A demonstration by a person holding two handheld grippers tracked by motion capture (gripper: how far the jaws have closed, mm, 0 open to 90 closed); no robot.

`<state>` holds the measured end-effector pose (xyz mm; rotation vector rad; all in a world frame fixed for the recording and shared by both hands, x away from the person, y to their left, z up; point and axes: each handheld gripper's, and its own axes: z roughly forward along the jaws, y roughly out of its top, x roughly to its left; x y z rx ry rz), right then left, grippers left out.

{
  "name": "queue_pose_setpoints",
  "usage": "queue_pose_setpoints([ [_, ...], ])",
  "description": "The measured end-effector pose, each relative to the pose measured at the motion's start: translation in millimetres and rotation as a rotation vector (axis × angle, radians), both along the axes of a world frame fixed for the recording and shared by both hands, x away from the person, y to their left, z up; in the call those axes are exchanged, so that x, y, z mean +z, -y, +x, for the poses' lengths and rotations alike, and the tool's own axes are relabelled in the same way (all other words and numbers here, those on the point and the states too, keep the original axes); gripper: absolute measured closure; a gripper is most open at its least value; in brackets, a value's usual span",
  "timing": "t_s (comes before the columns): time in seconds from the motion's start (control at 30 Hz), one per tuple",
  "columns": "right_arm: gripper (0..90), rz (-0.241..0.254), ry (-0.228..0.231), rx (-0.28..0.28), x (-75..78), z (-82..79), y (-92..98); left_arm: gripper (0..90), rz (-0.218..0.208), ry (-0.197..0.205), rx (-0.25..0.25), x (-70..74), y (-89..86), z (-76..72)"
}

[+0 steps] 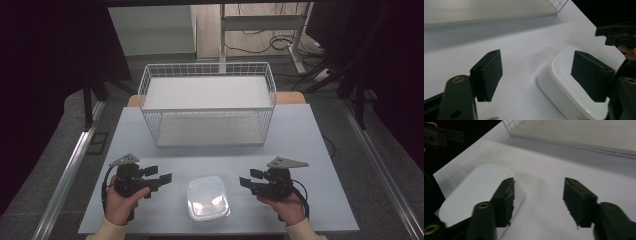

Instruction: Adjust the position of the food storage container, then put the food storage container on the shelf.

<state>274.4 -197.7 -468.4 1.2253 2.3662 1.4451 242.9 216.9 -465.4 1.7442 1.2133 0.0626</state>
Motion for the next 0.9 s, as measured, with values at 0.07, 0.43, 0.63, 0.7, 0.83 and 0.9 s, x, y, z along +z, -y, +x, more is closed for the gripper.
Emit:
queue_pose_setpoints([
  [0.07, 34.7, -0.009, 0.005, -0.007, -0.2, -0.3, -1.3, 25.2, -0.009, -0.012, -0.006, 0.5, 1.0, -1.2],
  [0.43, 25.5, -0.021, -0.003, -0.012, 0.8, -3.6, -9.6, 23.6, -0.041, -0.062, -0.020, 0.4, 9.0, -8.2],
  [0.63, 28.1, -0.020, -0.040, 0.043, -1.6, -8.1, -20.6, 23.6, -0.079, -0.105, -0.050, -3.3, 17.2, -10.6],
  [0.7, 28.9, -0.022, -0.060, 0.063, -3.7, -9.9, -26.2, 23.7, -0.090, -0.121, -0.055, -5.7, 19.8, -12.2],
  [0.83, 30.5, -0.024, -0.089, 0.091, -6.3, -13.1, -36.6, 24.5, -0.122, -0.165, -0.082, -13.4, 27.3, -13.2],
  [0.9, 30.9, -0.029, -0.102, 0.104, -8.2, -14.9, -41.6, 25.3, -0.116, -0.179, -0.095, -16.6, 32.1, -13.2],
])
